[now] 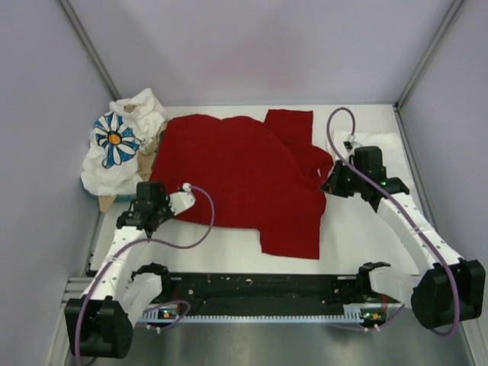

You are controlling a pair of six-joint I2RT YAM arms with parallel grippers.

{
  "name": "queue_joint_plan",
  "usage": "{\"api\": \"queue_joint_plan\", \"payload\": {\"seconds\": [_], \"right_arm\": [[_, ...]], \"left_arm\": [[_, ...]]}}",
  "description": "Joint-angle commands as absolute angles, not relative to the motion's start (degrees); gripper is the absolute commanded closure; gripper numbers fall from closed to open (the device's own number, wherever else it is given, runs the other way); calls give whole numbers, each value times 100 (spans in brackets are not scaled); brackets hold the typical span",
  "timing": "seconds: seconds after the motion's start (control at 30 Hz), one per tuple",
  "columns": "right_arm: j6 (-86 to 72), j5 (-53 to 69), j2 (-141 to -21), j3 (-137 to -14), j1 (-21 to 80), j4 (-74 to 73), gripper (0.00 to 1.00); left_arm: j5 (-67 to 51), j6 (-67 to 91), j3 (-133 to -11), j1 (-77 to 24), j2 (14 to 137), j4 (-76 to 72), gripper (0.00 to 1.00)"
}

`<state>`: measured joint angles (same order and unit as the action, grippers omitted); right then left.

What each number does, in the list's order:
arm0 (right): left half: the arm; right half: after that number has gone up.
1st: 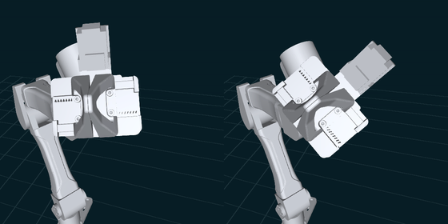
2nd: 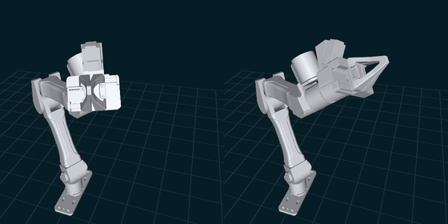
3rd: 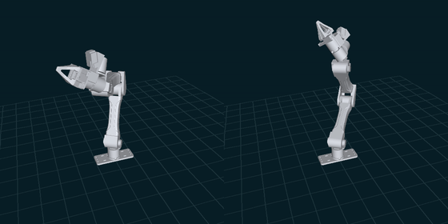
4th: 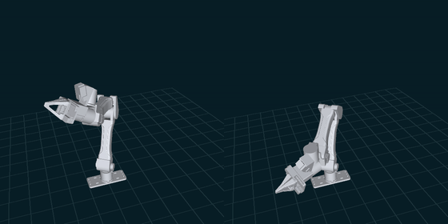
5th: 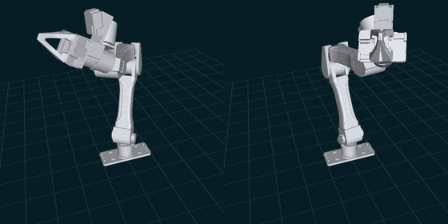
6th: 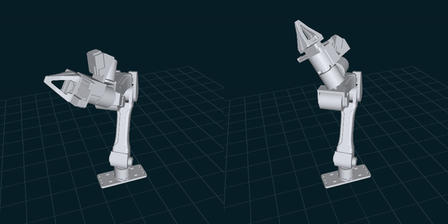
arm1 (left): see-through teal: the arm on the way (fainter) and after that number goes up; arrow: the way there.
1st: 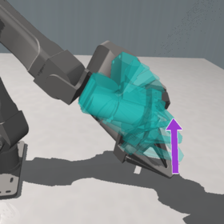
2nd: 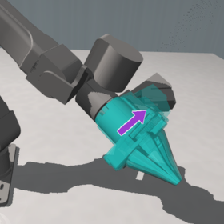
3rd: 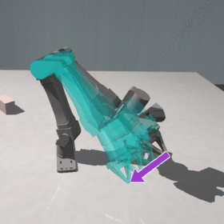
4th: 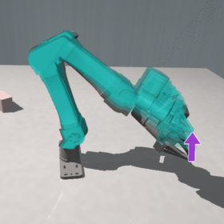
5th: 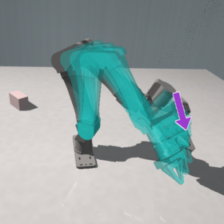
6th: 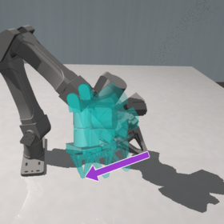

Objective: Fold and stack the t-shirts
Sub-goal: Flatten out the tshirt, then grap the side of the flattened tshirt closest away from the robot with both arms

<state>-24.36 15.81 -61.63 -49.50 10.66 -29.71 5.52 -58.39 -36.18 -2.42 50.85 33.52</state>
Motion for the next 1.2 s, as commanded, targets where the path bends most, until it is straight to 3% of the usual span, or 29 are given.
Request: {"api": "queue_joint_plan", "payload": {"seconds": [0.0,0.3,0.33,0.37,0.43,0.47,0.53,0.7,0.8,1.03,1.17], "right_arm": [[-2321,1257,-6748,-5009,1353,-2391,100],[-2004,-182,-8770,-6344,1371,-2741,100],[-1952,-385,-8876,-6476,1371,-2847,90],[-1916,-552,-8973,-6599,1371,-3004,65],[-1916,-903,-9053,-6846,1371,-3512,38],[-1951,-1079,-8974,-6847,1388,-3681,2],[-2021,-1335,-8668,-6724,1467,-3936,1],[-2460,-1397,-7359,-5724,2099,-4306,2],[-2882,-1109,-6874,-5021,2670,-4324,9],[-3717,-923,-7267,-4184,3331,-4307,18],[-3963,-484,-7567,-3982,3550,-3816,34]], "left_arm": [[176,-5660,-2954,-220,5071,2919,100],[-325,-5581,-2760,-237,5888,3295,100],[-360,-5633,-2751,-246,5915,3374,98],[-413,-5712,-2742,-246,5898,3462,92],[-492,-5792,-2795,-246,5758,3664,76],[-536,-5827,-2838,-246,5635,3761,63],[-615,-5984,-2970,-237,5398,3980,51],[-361,-6459,-3331,-220,4949,4657,49],[-62,-6784,-3209,-132,4966,4624,51],[317,-7304,-3111,290,5291,4174,52],[26,-7312,-3199,290,5212,4614,52]]}}
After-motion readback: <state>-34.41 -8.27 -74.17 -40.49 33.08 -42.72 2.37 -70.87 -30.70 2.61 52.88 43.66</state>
